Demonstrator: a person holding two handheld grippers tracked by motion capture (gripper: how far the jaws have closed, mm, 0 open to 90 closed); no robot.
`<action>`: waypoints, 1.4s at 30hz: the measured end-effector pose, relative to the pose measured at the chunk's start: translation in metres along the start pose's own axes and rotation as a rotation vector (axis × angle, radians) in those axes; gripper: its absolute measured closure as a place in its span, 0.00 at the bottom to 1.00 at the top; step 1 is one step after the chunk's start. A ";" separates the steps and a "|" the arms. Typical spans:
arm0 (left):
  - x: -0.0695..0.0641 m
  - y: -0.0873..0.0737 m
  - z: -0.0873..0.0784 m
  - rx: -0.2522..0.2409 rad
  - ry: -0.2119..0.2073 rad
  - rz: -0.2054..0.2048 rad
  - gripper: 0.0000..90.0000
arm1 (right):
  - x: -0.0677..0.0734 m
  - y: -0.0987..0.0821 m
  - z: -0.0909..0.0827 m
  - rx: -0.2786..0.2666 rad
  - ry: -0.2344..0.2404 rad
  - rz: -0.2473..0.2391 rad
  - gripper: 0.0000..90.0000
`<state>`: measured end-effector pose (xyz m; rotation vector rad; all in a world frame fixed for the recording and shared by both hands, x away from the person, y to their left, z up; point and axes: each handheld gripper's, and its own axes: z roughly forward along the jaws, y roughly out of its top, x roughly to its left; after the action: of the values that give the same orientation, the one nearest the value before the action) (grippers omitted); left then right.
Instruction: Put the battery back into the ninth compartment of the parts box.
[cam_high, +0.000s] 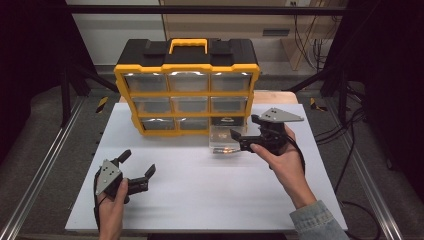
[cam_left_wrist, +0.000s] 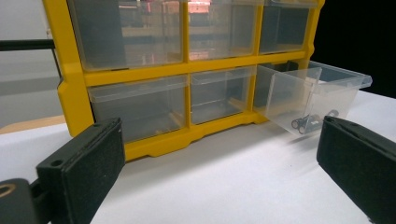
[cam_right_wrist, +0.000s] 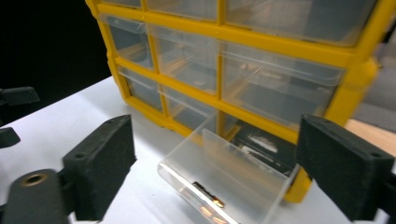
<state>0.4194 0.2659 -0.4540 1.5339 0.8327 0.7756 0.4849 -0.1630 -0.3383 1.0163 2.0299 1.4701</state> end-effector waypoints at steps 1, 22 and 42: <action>0.000 0.000 -0.001 -0.003 0.000 -0.003 0.01 | -0.004 -0.002 -0.004 -0.018 0.005 0.006 0.09; 0.002 -0.001 0.000 0.004 -0.011 -0.009 0.01 | -0.036 -0.025 -0.057 -0.238 -0.132 -0.018 0.03; 0.004 -0.002 -0.001 0.011 -0.001 -0.006 0.01 | -0.051 -0.068 -0.086 -0.255 -0.165 -0.004 0.04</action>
<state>0.4201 0.2697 -0.4559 1.5412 0.8419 0.7671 0.4357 -0.2665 -0.3762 0.9908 1.6800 1.5408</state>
